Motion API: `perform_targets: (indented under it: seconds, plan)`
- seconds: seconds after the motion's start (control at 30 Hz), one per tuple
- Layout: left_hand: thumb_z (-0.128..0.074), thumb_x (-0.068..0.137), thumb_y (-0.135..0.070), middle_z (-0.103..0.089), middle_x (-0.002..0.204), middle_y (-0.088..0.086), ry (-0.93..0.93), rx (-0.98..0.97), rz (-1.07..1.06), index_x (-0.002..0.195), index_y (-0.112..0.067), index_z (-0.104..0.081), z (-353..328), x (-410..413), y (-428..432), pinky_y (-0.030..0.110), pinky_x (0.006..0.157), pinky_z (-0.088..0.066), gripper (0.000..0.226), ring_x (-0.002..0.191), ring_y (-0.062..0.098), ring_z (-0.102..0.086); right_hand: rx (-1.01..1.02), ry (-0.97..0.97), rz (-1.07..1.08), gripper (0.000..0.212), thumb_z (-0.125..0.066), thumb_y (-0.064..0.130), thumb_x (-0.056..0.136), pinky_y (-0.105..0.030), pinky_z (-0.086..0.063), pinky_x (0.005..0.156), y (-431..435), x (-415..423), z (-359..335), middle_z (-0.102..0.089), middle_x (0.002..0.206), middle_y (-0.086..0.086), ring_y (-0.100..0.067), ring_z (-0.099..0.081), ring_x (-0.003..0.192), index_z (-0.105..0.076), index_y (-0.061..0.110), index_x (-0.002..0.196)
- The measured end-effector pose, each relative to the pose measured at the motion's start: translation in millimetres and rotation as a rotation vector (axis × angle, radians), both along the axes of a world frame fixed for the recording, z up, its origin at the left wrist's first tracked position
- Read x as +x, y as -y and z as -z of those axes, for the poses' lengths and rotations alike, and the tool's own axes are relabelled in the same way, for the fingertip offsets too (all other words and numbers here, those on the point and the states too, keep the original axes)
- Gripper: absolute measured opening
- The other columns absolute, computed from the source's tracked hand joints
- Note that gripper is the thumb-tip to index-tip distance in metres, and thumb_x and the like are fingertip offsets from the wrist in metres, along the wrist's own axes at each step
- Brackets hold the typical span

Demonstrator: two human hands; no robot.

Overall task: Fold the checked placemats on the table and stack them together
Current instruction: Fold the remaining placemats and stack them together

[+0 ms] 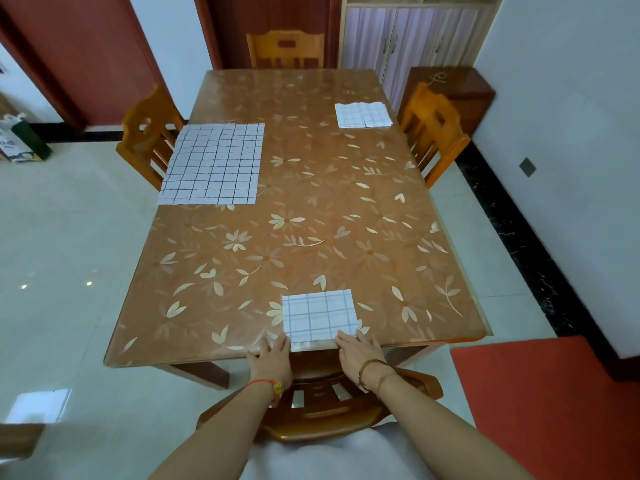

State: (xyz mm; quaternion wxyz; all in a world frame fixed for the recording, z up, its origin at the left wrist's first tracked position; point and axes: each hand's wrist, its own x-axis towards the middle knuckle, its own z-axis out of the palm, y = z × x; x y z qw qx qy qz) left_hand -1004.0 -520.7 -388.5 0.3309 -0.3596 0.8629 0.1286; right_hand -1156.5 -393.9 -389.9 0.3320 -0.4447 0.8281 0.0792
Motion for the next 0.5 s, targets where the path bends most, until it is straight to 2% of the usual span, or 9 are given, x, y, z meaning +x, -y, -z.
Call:
perform_targets:
  seconds: [0.17, 0.33, 0.4, 0.5]
  plan:
    - [-0.058, 0.092, -0.018, 0.002, 0.165, 0.0, -0.023, 0.008, -0.017, 0.158, -0.022, 0.002, 1.0, 0.2, -0.4, 0.062, 0.117, -0.015, 0.089, 0.15, 0.037, 0.003, -0.013, -0.018, 0.124, 0.042, -0.027, 0.02, 0.099, -0.057, -0.013, 0.117, -9.1, -17.1, -1.4, -0.029, 0.155, 0.016, -0.022, -0.018, 0.144, -0.046, 0.031, 0.134]
    - [-0.052, 0.095, -0.019, -0.001, 0.164, 0.0, -0.043, 0.008, -0.009, 0.157, -0.021, -0.004, 1.3, -0.7, -0.8, 0.06, 0.117, -0.02, 0.079, 0.15, 0.035, -0.001, -0.001, 0.014, 0.175, 0.044, -0.025, 0.021, 0.1, -0.055, -0.017, 0.116, -8.4, -22.2, -1.2, -0.029, 0.155, 0.016, -0.02, -0.02, 0.143, -0.048, 0.029, 0.137]
    - [-0.049, 0.095, -0.019, -0.011, 0.162, 0.0, -0.089, 0.023, -0.038, 0.155, -0.021, -0.015, -0.2, -2.4, 1.4, 0.06, 0.115, -0.023, 0.068, 0.149, 0.034, -0.008, -0.004, 0.044, 0.197, 0.042, -0.025, 0.02, 0.099, -0.054, -0.022, 0.114, -4.3, -23.9, -3.1, -0.035, 0.152, 0.012, -0.021, -0.025, 0.141, -0.051, 0.026, 0.132]
    - [-0.045, 0.095, -0.02, -0.035, 0.147, 0.0, -0.222, 0.059, -0.137, 0.137, -0.019, -0.046, 0.3, -8.8, 8.7, 0.05, 0.108, -0.038, 0.042, 0.138, 0.028, -0.031, -0.055, 0.046, 0.273, 0.027, -0.025, 0.02, 0.098, -0.044, -0.037, 0.102, 0.6, -28.1, -8.2, -0.057, 0.124, -0.001, -0.023, -0.043, 0.124, -0.052, 0.023, 0.099]
